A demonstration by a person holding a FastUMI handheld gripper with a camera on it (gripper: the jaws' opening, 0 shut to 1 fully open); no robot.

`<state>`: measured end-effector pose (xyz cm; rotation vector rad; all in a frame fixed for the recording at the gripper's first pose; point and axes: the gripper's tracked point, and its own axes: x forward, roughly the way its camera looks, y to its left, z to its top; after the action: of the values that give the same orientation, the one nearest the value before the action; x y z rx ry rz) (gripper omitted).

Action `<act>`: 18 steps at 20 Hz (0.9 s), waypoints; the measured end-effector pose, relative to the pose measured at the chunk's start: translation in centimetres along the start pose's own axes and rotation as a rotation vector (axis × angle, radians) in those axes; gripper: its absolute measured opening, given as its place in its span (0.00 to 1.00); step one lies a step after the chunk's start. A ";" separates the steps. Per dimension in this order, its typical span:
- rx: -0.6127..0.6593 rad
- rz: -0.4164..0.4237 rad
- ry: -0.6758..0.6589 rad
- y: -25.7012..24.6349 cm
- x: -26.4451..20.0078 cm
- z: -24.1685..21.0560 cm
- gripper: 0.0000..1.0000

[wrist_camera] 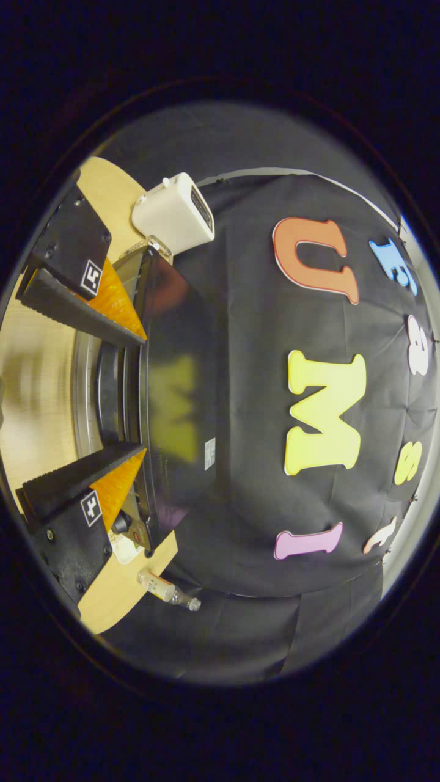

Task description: Open the toaster oven, put the food inside, and close the toaster oven door.

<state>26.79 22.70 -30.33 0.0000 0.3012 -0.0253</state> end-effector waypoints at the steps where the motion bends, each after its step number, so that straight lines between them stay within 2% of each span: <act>1: -0.002 0.000 0.005 0.0 -0.4 -0.2 1.00; 9: 0.015 0.024 0.064 -0.2 -4.0 -3.6 1.00; 18: -0.022 0.026 0.149 -0.4 -7.6 -8.9 1.00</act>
<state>16.86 22.48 -36.60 -0.0162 0.4503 0.0034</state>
